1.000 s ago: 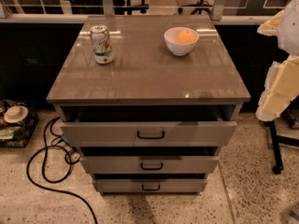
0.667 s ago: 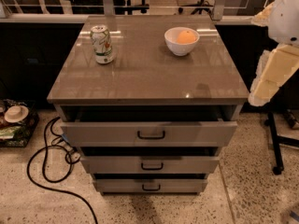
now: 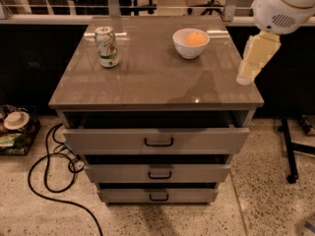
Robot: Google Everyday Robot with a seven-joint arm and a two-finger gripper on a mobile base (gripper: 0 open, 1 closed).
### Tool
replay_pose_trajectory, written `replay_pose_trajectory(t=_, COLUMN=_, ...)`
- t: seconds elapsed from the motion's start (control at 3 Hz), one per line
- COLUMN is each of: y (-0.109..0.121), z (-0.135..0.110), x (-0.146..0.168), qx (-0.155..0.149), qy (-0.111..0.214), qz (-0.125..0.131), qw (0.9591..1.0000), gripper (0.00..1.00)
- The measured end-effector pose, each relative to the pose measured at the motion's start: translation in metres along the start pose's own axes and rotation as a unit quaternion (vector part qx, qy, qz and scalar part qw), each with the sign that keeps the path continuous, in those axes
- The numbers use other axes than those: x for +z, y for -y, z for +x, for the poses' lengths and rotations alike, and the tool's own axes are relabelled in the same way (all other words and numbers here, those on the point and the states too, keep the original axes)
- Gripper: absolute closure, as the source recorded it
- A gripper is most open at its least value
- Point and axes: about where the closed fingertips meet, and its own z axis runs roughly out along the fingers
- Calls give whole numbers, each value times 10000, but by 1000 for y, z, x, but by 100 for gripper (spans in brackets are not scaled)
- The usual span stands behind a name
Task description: Pick orange from white bowl and place on counter
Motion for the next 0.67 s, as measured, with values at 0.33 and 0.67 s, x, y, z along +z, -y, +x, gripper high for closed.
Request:
replay_pose_trajectory(t=0.33, y=32, z=-8, x=19, qx=87, qy=-121, qz=207, qw=9997, gripper=0)
replay_pose_trajectory(t=0.67, y=60, z=-8, x=35, qx=119, qy=-57, qz=143, qw=9998, gripper=0)
